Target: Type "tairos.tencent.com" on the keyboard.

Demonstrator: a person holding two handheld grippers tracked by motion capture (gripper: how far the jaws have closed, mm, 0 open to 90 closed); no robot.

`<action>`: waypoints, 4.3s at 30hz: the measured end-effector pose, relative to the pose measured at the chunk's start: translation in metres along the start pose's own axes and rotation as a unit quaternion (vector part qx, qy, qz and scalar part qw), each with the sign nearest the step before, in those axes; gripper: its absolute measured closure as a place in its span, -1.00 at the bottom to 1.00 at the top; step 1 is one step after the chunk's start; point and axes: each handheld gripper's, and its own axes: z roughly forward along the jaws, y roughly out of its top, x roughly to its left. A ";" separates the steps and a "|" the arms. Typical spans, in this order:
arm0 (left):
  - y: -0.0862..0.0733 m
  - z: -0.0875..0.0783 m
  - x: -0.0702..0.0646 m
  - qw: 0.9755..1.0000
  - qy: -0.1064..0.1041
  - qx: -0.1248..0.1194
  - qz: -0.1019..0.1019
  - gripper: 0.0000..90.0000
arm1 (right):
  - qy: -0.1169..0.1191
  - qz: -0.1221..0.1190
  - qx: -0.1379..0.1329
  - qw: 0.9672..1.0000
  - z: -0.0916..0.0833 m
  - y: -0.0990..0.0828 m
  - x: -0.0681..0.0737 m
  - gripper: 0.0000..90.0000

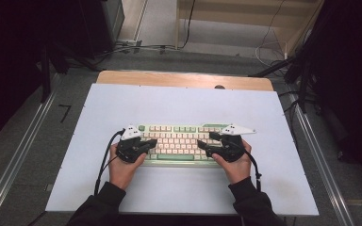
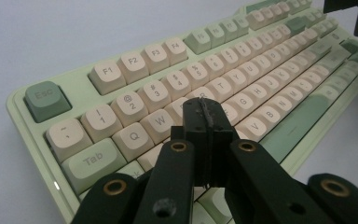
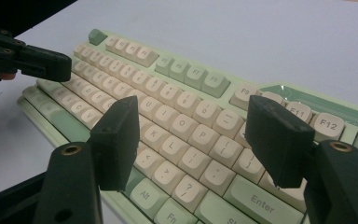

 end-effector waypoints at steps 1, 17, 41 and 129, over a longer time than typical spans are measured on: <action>0.000 0.001 0.000 1.000 0.003 0.002 0.000 1.00 | 0.000 0.000 0.000 1.000 0.000 0.000 0.000 -0.25; -0.001 0.007 0.002 1.000 0.014 0.017 -0.001 1.00 | -0.003 0.002 0.001 1.000 -0.002 -0.002 -0.001 -0.24; 0.006 -0.014 0.002 0.995 0.045 -0.088 -0.025 -0.30 | -0.001 -0.004 0.006 1.000 -0.001 -0.004 0.001 -0.12; 0.002 -0.019 0.000 0.995 0.046 -0.084 -0.036 -0.33 | -0.001 -0.009 0.007 1.000 0.013 -0.009 0.008 -0.31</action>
